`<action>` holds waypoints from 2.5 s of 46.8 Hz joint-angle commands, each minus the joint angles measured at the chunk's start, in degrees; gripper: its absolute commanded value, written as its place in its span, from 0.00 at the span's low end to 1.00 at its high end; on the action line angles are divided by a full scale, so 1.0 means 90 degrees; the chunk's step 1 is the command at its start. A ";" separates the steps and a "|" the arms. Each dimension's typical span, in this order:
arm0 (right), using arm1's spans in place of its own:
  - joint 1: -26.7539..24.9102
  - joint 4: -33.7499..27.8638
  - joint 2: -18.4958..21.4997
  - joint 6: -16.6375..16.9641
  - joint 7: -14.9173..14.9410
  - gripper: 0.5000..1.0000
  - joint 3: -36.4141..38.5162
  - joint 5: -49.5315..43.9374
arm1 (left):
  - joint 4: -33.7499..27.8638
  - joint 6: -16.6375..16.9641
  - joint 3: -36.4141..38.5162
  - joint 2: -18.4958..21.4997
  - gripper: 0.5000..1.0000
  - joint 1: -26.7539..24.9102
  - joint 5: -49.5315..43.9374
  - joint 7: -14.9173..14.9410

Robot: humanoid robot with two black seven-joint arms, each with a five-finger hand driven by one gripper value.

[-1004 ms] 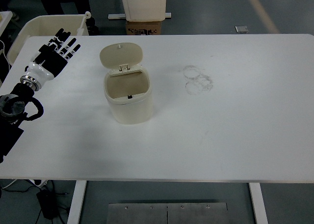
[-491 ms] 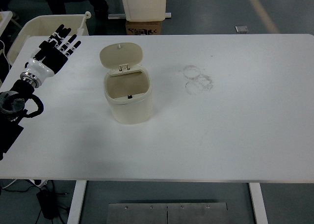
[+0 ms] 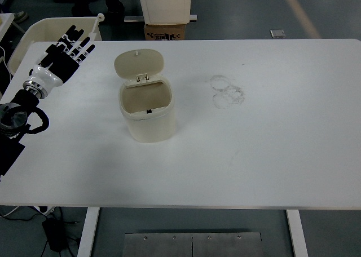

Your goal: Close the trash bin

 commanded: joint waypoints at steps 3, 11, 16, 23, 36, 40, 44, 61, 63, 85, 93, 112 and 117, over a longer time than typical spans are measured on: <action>0.0000 0.0000 0.0000 0.0001 0.0000 0.99 0.0005 -0.0006 | -0.0422 0.0310 -0.0010 0.0197 1.00 0.0105 -0.0010 0.0004; 0.0000 0.0000 0.0000 0.0001 0.0000 0.99 -0.0005 0.0004 | -0.1242 0.0652 0.0058 0.0685 1.00 0.0223 0.0000 0.0024; 0.0000 0.0000 0.0000 0.0001 0.0000 0.99 0.0005 -0.0006 | -0.1789 0.0954 0.0068 0.0988 1.00 0.0223 0.0000 0.0033; 0.0000 0.0000 0.0000 0.0001 0.0000 0.99 -0.0005 -0.0006 | -0.2346 0.1150 0.0097 0.1447 1.00 0.0154 0.0029 0.0053; 0.0000 0.0000 0.0000 0.0001 0.0000 0.99 -0.0004 -0.0006 | -0.3176 0.1082 0.0254 0.2082 1.00 -0.0158 0.1278 0.0277; 0.0000 0.0000 0.0000 0.0001 0.0000 0.99 -0.0005 0.0004 | -0.3469 0.1072 0.0312 0.2287 1.00 -0.0285 0.1601 0.0346; 0.0000 0.0000 0.0000 0.0001 0.0000 0.99 0.0005 0.0004 | -0.3674 0.1062 0.0517 0.2521 1.00 -0.0451 0.1884 0.0356; 0.0000 0.0000 0.0000 0.0001 0.0000 0.99 0.0005 0.0004 | -0.4065 0.0633 0.2020 0.3137 1.00 -0.2052 0.3075 0.0717; 0.0000 0.0000 0.0000 0.0001 0.0000 0.99 -0.0004 -0.0006 | -0.4104 0.0535 0.2206 0.3156 1.00 -0.2257 0.3280 0.0766; 0.0000 0.0000 0.0000 0.0001 0.0000 0.99 0.0005 -0.0006 | -0.4397 -0.0246 0.3271 0.2932 1.00 -0.3488 0.5585 0.0834; 0.0000 0.0000 0.0000 0.0001 0.0000 0.99 -0.0004 0.0004 | -0.4397 -0.0276 0.3623 0.2620 1.00 -0.3674 0.5986 0.0844; 0.0000 0.0000 0.0000 0.0001 0.0000 0.99 0.0005 0.0004 | -0.4866 -0.0483 0.4042 0.2590 1.00 -0.4425 0.6240 0.0942; 0.0000 0.0000 0.0000 0.0001 0.0000 0.99 0.0005 -0.0006 | -0.4866 -0.0483 0.4355 0.2629 1.00 -0.4650 0.6231 0.0942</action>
